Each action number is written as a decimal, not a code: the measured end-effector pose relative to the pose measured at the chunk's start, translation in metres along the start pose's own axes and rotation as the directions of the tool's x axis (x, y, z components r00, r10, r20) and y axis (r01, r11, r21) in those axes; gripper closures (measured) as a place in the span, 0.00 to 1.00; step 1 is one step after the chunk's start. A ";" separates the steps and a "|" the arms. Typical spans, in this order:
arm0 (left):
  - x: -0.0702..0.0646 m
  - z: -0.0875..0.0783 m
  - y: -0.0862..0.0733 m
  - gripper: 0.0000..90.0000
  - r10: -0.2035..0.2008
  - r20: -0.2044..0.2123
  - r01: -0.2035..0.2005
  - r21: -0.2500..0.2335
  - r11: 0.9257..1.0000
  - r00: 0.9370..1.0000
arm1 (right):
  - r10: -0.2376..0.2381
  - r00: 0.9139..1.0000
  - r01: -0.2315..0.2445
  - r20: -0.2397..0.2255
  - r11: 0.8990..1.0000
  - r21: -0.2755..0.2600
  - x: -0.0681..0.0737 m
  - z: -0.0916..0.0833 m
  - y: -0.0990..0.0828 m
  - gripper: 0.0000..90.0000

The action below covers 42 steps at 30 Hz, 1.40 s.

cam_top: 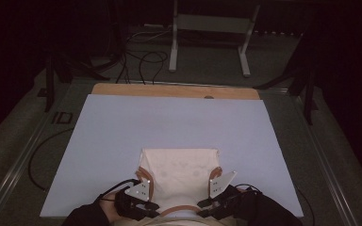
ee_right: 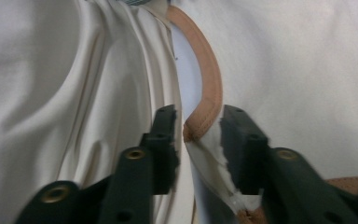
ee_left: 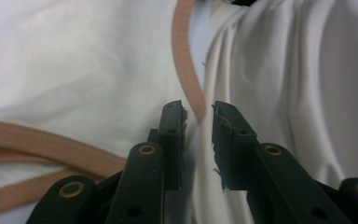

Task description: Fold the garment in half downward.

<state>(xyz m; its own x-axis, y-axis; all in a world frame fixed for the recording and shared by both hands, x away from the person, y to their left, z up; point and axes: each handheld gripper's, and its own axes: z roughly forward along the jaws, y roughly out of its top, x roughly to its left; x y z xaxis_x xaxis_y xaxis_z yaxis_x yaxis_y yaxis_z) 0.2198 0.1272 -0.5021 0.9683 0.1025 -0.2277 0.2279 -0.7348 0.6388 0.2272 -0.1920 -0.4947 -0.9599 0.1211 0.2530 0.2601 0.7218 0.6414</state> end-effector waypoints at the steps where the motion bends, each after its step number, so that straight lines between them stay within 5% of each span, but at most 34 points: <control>1: 0.000 0.000 0.000 0.79 0.000 -0.002 0.000 -0.002 1.000 1.000 | -0.007 1.000 0.007 0.004 1.000 -0.003 0.000 -0.001 0.000 0.70; 3: 0.000 -0.004 -0.001 0.73 -0.006 -0.015 0.006 -0.027 1.000 1.000 | -0.023 1.000 0.023 0.017 0.999 -0.023 0.000 -0.004 0.001 0.61; 8: 0.005 -0.016 0.001 0.46 -0.026 -0.068 0.019 -0.098 0.995 0.997 | 0.044 0.996 -0.038 0.071 0.995 -0.096 -0.005 -0.016 0.004 0.37; 13: 0.013 -0.023 0.007 0.31 -0.061 -0.085 0.048 -0.154 0.987 0.994 | 0.081 0.987 -0.060 0.138 0.986 -0.154 -0.012 -0.027 0.007 0.32; 21: 0.021 -0.029 0.020 0.00 -0.058 -0.122 0.034 -0.191 0.981 0.991 | 0.098 0.984 -0.059 0.150 0.967 -0.248 -0.017 -0.038 0.013 0.16; 27: 0.031 -0.043 0.028 0.00 -0.088 -0.140 0.050 -0.255 0.966 0.986 | 0.110 0.976 -0.044 0.190 0.945 -0.325 -0.019 -0.050 0.018 0.12; 34: 0.038 -0.051 0.035 0.00 -0.079 -0.180 0.027 -0.274 0.961 0.981 | 0.128 0.959 -0.010 0.251 0.906 -0.423 -0.030 -0.064 0.024 0.11; 42: 0.051 -0.066 0.046 0.00 -0.092 -0.222 0.018 -0.315 0.949 0.971 | 0.132 0.940 0.013 0.315 0.908 -0.419 -0.048 -0.071 0.035 0.11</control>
<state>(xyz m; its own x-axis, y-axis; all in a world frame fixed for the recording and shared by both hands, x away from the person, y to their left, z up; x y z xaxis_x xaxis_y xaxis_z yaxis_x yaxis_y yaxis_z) 0.2868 0.1427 -0.4358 0.9416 0.3159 -0.1167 0.2658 -0.4841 0.8337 0.2900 -0.2209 -0.4329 -0.9009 0.4238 0.0937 0.2673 0.3716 0.8891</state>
